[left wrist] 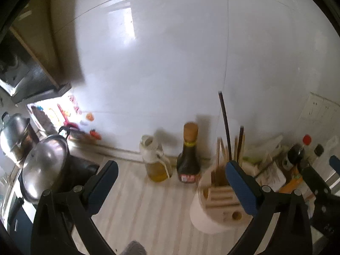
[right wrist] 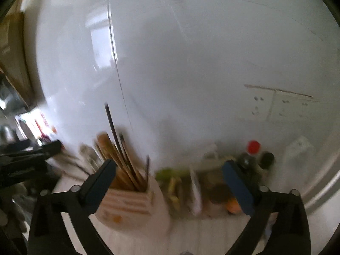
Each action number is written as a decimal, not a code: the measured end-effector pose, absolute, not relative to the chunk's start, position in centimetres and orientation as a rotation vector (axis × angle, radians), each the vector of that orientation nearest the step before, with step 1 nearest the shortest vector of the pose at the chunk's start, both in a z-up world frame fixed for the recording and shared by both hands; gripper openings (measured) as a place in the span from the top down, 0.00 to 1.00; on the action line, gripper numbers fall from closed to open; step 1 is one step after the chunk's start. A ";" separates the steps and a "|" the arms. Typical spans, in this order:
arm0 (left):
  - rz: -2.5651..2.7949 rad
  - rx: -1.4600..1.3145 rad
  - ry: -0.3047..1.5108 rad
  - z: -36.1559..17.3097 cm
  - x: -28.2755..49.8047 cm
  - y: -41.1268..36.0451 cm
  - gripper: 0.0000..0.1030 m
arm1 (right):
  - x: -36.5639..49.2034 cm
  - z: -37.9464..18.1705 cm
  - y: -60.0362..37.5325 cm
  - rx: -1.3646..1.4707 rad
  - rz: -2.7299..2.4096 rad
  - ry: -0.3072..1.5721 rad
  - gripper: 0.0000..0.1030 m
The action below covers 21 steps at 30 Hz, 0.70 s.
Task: Organize utensils
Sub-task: 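Open both tools and withdraw them from the holder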
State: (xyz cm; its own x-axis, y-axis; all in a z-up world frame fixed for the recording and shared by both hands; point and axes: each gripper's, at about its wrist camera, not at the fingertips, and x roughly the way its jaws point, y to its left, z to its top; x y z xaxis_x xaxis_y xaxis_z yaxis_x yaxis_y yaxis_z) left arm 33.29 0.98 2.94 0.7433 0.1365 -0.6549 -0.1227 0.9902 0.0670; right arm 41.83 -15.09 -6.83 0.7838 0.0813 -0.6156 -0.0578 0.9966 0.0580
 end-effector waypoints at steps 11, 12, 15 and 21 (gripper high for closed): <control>0.151 0.006 0.709 2.4 26.5 -0.4 0.00 | 36.5 -7.6 -15.9 -0.028 0.019 0.704 0.00; 0.148 0.008 0.706 2.6 25.8 -0.5 0.00 | 35.9 -7.4 -15.9 -0.032 0.017 0.700 0.00; 0.141 0.004 0.688 3.5 23.4 -0.9 0.00 | 33.6 -6.3 -16.4 -0.038 0.007 0.674 0.00; 0.118 0.024 0.637 5.5 17.5 -1.1 0.00 | 27.7 -3.4 -16.9 -0.031 -0.030 0.622 0.00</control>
